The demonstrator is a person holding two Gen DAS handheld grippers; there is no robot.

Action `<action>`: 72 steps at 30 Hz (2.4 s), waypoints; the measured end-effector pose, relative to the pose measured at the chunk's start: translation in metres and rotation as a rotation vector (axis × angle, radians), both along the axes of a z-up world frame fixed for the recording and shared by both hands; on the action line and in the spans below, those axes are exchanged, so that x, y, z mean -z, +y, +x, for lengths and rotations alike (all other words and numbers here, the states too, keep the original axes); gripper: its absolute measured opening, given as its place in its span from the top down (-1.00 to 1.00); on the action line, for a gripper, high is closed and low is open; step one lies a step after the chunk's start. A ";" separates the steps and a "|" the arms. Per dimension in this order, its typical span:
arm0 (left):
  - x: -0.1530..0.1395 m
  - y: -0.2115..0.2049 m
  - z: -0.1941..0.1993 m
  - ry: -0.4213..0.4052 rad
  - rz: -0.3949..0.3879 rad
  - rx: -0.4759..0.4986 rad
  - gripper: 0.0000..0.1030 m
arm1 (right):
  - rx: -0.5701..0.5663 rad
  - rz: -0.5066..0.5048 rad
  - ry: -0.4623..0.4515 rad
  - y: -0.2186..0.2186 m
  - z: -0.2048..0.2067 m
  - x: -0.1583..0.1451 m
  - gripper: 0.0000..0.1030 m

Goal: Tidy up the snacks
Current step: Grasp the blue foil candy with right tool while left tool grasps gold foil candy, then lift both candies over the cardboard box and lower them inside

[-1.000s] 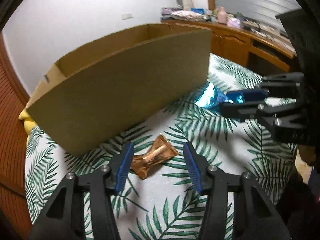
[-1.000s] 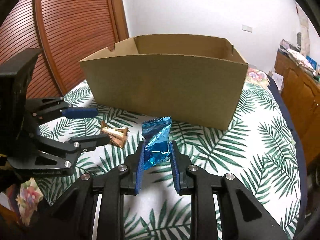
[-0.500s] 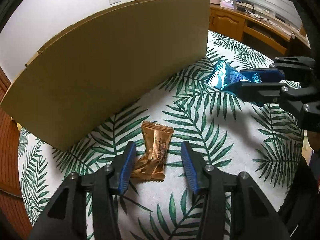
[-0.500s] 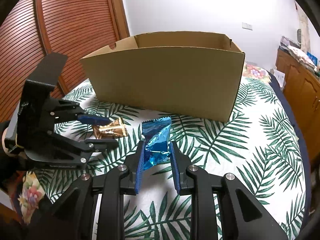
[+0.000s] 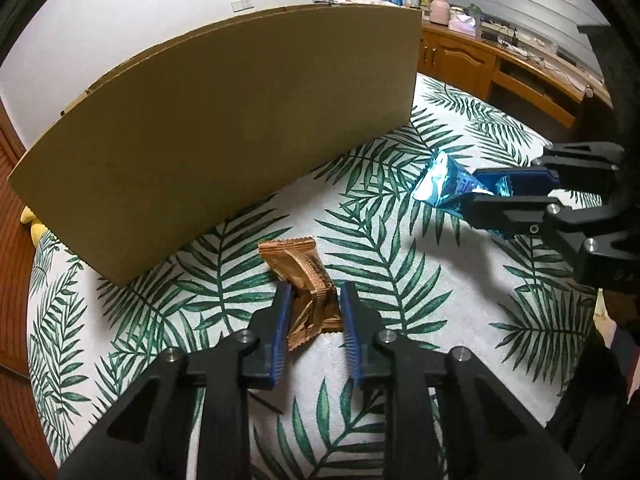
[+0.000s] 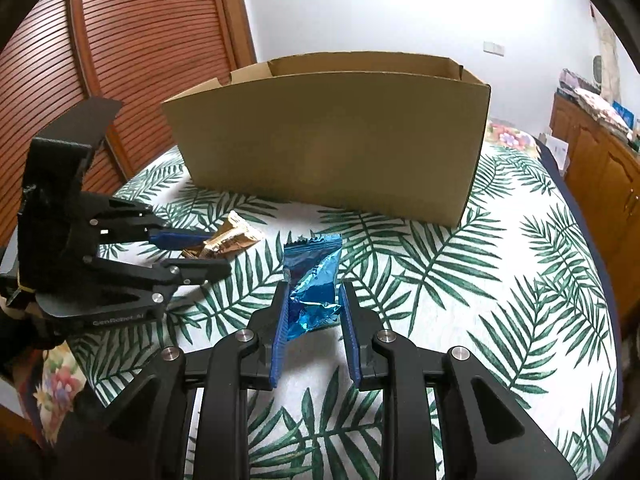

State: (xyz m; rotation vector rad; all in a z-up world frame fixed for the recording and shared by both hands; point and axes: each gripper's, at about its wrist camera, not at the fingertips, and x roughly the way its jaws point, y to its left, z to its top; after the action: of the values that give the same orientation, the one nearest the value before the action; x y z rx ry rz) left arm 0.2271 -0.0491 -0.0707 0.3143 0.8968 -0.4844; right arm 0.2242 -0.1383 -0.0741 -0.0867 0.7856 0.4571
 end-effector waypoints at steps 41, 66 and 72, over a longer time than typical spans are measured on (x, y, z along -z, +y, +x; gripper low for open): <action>-0.205 0.039 -0.017 -0.399 -0.288 -0.141 0.61 | 0.013 -0.059 -0.339 0.006 -0.025 -0.200 0.56; -0.134 0.046 0.098 -0.289 -0.269 -0.215 0.60 | 0.015 -0.098 -0.317 0.034 0.086 -0.162 0.56; -0.114 0.046 0.120 -0.246 -0.243 -0.234 0.60 | 0.003 -0.101 -0.269 0.038 0.114 -0.134 0.56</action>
State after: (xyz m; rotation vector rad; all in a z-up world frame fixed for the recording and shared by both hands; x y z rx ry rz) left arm 0.3468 -0.0030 0.0430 0.0432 0.6179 -0.3254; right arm 0.3379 -0.1008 0.0597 -0.2362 0.5440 0.3927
